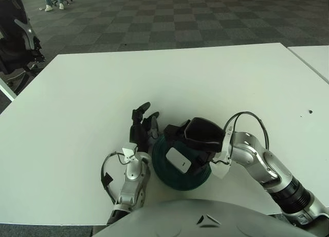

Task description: Put the charger into the plate.

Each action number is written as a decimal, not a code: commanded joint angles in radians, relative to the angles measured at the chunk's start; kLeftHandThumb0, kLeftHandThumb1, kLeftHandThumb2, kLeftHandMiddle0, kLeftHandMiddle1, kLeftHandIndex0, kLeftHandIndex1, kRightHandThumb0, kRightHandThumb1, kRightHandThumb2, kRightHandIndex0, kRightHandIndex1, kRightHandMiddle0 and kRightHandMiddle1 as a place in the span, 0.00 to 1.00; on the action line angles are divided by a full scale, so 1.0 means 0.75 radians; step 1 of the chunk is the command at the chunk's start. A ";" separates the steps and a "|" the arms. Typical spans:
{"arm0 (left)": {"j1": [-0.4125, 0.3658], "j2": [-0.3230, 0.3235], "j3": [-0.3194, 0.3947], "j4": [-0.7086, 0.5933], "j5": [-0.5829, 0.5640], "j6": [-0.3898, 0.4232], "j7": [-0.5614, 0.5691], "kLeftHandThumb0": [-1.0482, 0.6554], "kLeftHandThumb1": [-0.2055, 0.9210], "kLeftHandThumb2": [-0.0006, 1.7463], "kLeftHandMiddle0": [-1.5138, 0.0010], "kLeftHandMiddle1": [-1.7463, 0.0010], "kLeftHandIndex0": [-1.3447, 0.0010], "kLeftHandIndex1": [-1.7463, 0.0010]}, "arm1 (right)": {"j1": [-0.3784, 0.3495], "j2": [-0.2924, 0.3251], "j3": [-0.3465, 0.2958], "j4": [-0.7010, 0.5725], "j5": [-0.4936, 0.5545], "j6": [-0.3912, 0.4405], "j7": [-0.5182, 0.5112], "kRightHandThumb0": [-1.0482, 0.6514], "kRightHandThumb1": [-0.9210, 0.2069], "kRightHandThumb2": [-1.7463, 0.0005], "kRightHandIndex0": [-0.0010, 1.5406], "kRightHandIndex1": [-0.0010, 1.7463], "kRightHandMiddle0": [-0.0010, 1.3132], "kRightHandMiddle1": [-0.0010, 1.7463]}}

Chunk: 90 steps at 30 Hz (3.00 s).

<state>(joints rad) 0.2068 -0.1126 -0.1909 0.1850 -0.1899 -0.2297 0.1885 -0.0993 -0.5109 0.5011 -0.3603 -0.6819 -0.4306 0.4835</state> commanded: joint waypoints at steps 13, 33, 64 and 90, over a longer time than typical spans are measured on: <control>0.058 -0.136 0.043 0.174 -0.127 -0.190 -0.202 0.17 1.00 0.53 0.78 0.81 1.00 0.54 | 0.026 -0.019 -0.064 0.152 -0.164 -0.228 -0.357 0.02 0.00 0.46 0.17 0.14 0.00 0.34; 0.002 -0.146 0.076 0.327 -0.129 -0.398 -0.285 0.11 1.00 0.55 0.78 0.85 1.00 0.68 | 0.010 0.001 -0.063 0.293 -0.287 -0.342 -0.588 0.00 0.00 0.52 0.10 0.01 0.00 0.17; 0.020 -0.106 0.101 0.331 -0.078 -0.300 -0.240 0.11 1.00 0.52 0.72 0.85 1.00 0.49 | 0.084 -0.064 -0.426 0.082 0.516 0.056 -0.193 0.01 0.00 0.51 0.12 0.01 0.00 0.19; 0.089 -0.048 0.087 0.231 -0.007 -0.264 -0.233 0.06 1.00 0.54 0.75 0.72 0.95 0.38 | 0.299 0.299 -0.668 0.392 1.031 0.413 -0.260 0.07 0.00 0.47 0.22 0.03 0.00 0.40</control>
<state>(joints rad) 0.1571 -0.1102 -0.1396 0.3011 -0.1612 -0.4849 0.0352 0.1015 -0.3485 0.0165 -0.1118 0.0769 -0.1388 0.3429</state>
